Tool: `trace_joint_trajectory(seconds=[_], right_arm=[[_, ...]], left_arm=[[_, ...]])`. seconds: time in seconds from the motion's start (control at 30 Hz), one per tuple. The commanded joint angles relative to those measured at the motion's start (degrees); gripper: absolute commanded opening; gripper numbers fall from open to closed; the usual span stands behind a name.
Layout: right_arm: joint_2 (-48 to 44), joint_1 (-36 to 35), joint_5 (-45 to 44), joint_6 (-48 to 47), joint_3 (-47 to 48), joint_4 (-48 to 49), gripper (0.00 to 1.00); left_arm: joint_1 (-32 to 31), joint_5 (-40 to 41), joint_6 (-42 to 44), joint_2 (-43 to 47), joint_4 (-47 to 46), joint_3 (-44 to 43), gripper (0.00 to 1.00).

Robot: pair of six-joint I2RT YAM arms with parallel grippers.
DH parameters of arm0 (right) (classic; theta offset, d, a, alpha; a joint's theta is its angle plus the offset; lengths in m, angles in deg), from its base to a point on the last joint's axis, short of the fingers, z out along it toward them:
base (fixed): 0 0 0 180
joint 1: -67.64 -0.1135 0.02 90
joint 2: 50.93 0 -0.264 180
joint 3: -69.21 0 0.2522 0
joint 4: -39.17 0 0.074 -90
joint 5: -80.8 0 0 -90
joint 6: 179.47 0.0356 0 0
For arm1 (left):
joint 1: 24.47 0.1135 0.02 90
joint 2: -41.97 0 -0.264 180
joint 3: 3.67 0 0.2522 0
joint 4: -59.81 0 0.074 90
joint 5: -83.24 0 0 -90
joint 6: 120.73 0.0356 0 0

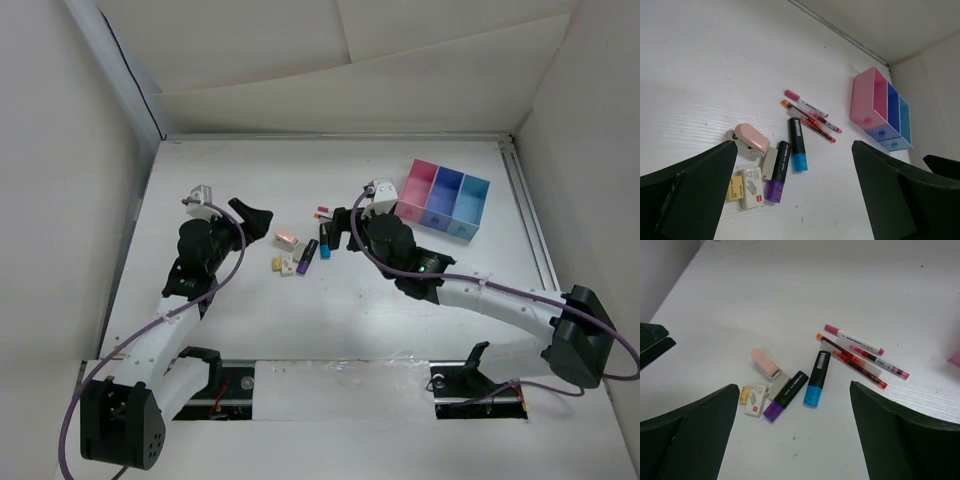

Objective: Sort the stationery into containers
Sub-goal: Pick up the pen from the center of the board.

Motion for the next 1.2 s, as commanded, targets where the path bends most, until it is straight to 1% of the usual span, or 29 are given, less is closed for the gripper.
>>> trace_joint_trajectory(seconds=[0.0,0.03,0.07,0.1,0.13,0.17,0.2,0.23,0.33,0.37,0.4,0.47,0.5,0.53,0.57,0.6,0.67,0.7,0.73,0.8,0.83,0.87,0.9,0.93,0.97,1.0,1.03,1.07,1.17], right_arm=[[1.34,-0.16,-2.19,0.67,1.29,-0.36,0.98],[1.96,0.53,-2.19,0.67,1.30,-0.36,0.92],[2.66,1.15,-1.49,0.67,2.00,-0.97,0.85],[3.45,1.15,-0.35,0.67,2.87,-0.98,0.75],[5.29,1.94,0.53,1.28,3.49,-0.98,0.44],[6.35,2.47,2.45,1.29,4.37,-1.76,0.27],[7.49,3.34,3.17,2.07,5.51,-2.47,0.10],[9.68,3.87,3.70,2.86,7.87,-3.17,0.00],[12.94,6.07,6.08,4.01,12.44,-3.70,0.00],[15.39,6.60,6.95,4.01,13.94,-3.70,0.00],[16.98,7.30,7.82,4.01,15.87,-4.75,0.00],[22.15,9.67,10.99,4.01,21.39,-5.29,0.00],[24.01,10.46,12.22,4.01,23.43,-7.20,0.00],[25.85,12.12,13.71,4.01,25.62,-8.52,0.00],[27.70,12.84,13.72,4.01,29.56,-9.76,0.03],[31.02,13.63,14.68,3.32,31.34,-10.64,0.18],[34.38,15.82,17.76,2.61,34.94,-14.67,0.33],[37.27,15.83,18.46,2.61,37.92,-16.26,0.47],[38.60,16.53,18.47,0.78,39.08,-19.32,0.49],[40.89,16.54,17.69,-0.72,41.19,-21.19,0.53],[42.99,16.54,17.68,-2.21,41.90,-22.93,0.53],[44.06,17.06,17.68,-2.23,42.78,-24.00,0.53],[44.94,17.06,17.68,-2.92,43.48,-24.79,0.53],[46.16,17.85,18.55,-2.93,44.01,-24.80,0.53],[46.78,18.46,19.86,-3.89,44.71,-25.41,0.52],[47.49,18.47,19.87,-4.51,45.42,-26.11,0.50],[48.28,18.99,20.48,-4.51,46.90,-26.81,0.48],[49.68,19.00,20.49,-5.73,47.70,-28.04,0.46],[52.67,19.00,20.49,-6.45,51.21,-30.94,0.46]], left_arm=[[-0.42,3.66,-4.49,0.55,1.92,-0.70,1.00],[-0.42,4.99,-4.51,0.55,3.28,-2.37,1.00],[-0.42,3.87,-3.64,-0.06,3.29,-2.38,1.00],[-0.94,3.86,-2.24,0.63,3.29,-2.38,1.00],[-0.94,3.86,-1.18,1.59,2.16,-1.17,1.00],[-0.94,7.34,-0.47,2.91,2.15,0.76,1.00],[-0.94,8.77,0.40,6.66,1.54,1.56,1.00],[-0.94,10.26,1.11,8.70,0.67,2.27,1.00],[-0.94,16.94,1.73,13.37,0.66,2.37,1.00],[-0.94,18.00,1.73,13.38,1.70,1.84,1.00],[-0.94,20.71,1.73,13.38,1.71,1.84,1.00],[-0.94,23.27,-0.19,10.58,1.71,1.22,1.00],[-0.94,24.59,-1.16,9.09,1.71,0.35,1.00],[-0.94,24.08,-1.78,7.42,1.71,-0.18,1.00],[-0.94,23.20,-1.78,4.27,0.93,-0.19,1.00],[-0.94,22.41,-1.78,2.85,0.92,-1.06,1.00],[-0.94,21.53,-1.78,0.21,0.04,-1.07,1.00],[-0.94,21.53,-1.78,0.20,0.04,-1.67,1.00],[-0.94,21.53,-0.74,-0.50,-0.48,-1.68,1.00],[-0.94,19.16,0.85,-0.51,-3.02,-1.68,1.00],[-0.94,18.37,1.55,-0.51,-4.08,-1.68,1.00],[-0.94,15.84,1.56,-0.51,-5.22,-0.98,1.00],[-0.94,14.77,2.43,-0.51,-6.71,-0.37,0.90],[-0.94,14.06,2.43,-0.51,-8.90,0.16,0.74],[-0.94,14.06,2.43,-1.03,-8.92,0.77,0.57],[-0.94,14.06,3.13,-1.03,-9.44,0.78,0.57],[-0.94,14.06,3.14,-1.03,-9.45,0.78,0.40],[-0.94,14.06,3.66,-1.56,-8.06,0.78,0.37],[-0.94,14.06,3.67,-1.56,-8.04,1.40,0.37]])
